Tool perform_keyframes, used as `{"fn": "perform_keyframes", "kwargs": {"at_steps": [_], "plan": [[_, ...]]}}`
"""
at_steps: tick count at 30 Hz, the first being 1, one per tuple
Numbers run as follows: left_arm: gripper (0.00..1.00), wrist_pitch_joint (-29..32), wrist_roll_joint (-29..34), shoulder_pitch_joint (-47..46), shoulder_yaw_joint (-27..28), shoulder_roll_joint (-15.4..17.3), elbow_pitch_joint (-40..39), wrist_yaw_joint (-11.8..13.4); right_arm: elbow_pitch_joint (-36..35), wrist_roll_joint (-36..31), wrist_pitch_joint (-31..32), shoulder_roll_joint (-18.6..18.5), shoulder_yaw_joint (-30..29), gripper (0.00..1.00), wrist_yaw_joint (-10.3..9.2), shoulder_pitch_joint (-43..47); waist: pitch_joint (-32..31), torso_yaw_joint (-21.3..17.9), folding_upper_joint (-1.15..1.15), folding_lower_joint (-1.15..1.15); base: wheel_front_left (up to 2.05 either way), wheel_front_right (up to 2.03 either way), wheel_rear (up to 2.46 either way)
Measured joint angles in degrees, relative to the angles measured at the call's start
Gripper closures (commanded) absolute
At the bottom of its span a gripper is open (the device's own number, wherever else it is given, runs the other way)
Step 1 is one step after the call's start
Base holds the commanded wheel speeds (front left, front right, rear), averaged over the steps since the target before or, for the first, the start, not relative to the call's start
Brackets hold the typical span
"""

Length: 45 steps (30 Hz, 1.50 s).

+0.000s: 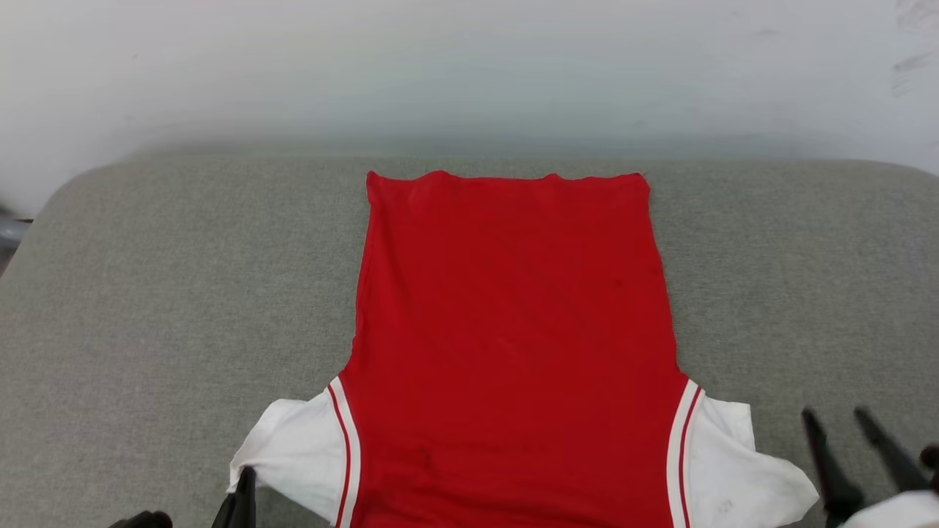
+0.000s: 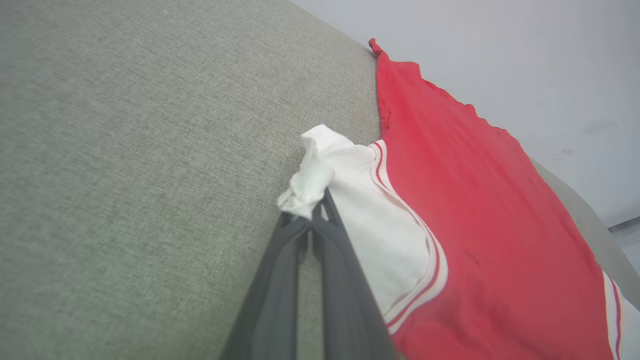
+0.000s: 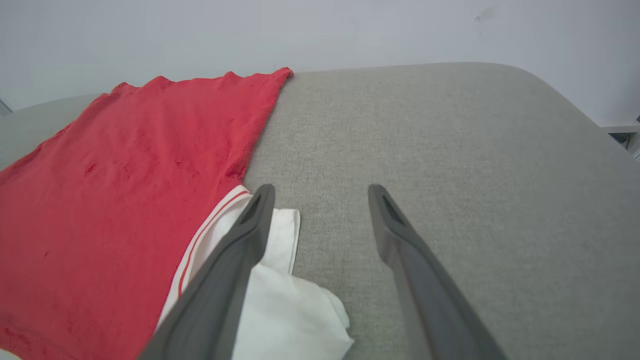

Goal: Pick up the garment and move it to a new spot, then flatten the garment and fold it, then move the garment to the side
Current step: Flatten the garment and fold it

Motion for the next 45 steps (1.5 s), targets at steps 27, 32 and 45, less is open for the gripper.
{"fn": "perform_keyframes", "kwargs": {"at_steps": [27,32,45], "plan": [[1.00,-0.01,10.03,-15.27,-0.31,-10.78,-3.93,-6.42,10.94,2.01,49.96,-17.50,12.71,0.00,0.02,-63.08,19.72,12.07,0.00,0.01,0.00,0.00,0.00],[1.00,-0.02,11.51,-17.40,0.10,-12.79,-4.24,-7.86,15.89,2.13,59.89,-19.70,16.36,0.00,0.02,-68.92,24.09,14.25,0.00,0.02,0.00,0.00,0.00],[1.00,-0.10,13.03,-21.63,-0.36,-14.85,-4.60,-9.65,21.09,2.07,66.06,-21.94,18.81,0.00,-0.02,-72.21,32.93,18.45,0.00,0.00,0.00,0.00,0.00]]}}
